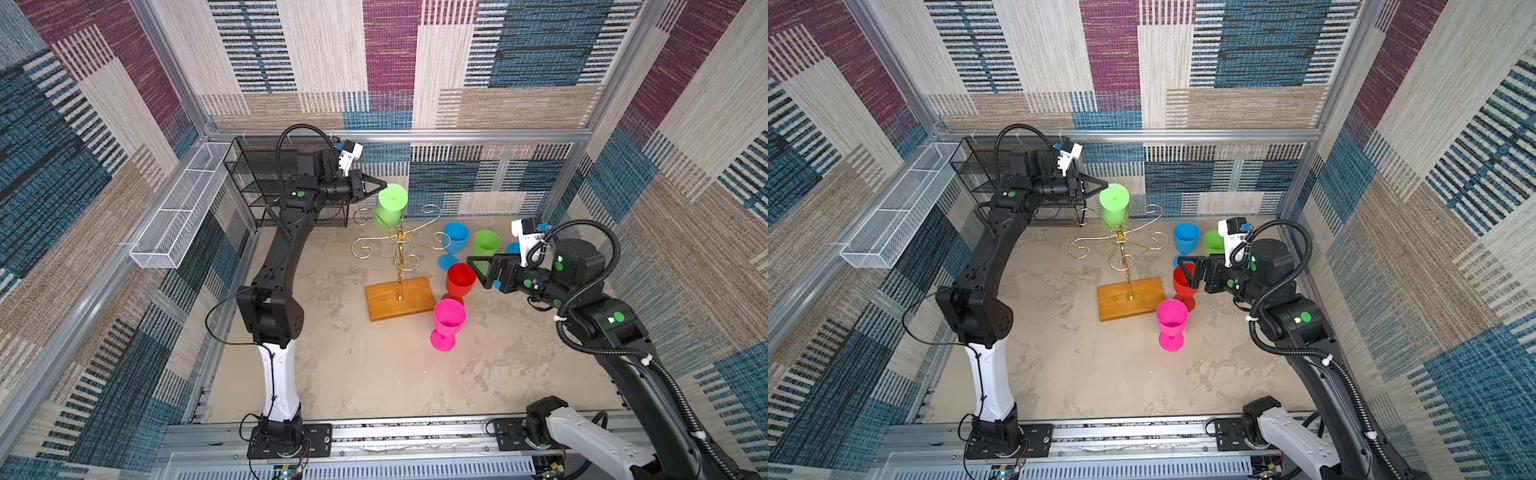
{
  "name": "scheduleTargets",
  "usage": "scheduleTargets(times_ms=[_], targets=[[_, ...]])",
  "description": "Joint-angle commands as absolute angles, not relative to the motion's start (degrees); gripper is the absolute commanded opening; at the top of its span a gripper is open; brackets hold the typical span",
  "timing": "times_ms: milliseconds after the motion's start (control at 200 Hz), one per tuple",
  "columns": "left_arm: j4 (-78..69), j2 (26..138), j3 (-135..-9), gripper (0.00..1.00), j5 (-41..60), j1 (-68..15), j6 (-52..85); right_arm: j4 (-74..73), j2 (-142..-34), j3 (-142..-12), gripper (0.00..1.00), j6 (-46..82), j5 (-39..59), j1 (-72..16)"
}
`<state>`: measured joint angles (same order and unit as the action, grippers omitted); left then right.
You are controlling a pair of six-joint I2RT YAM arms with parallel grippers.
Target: Take the wine glass off the wine glass rack
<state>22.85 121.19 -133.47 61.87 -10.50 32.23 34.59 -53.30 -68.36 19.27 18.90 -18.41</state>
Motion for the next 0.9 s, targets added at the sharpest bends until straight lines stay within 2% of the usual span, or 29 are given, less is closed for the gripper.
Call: scheduleTargets(times_ms=[0, 897], targets=[[17.51, 121.7, -134.39, 0.0, 63.42, -10.55, 35.71, 33.75, -53.09, -68.39, 0.99, 19.34, 18.55, -18.4], [18.61, 122.65, -134.75, 0.0, 64.5, -12.13, 34.54, 33.71, -53.17, -68.29, 0.99, 19.47, 18.61, -18.45]])
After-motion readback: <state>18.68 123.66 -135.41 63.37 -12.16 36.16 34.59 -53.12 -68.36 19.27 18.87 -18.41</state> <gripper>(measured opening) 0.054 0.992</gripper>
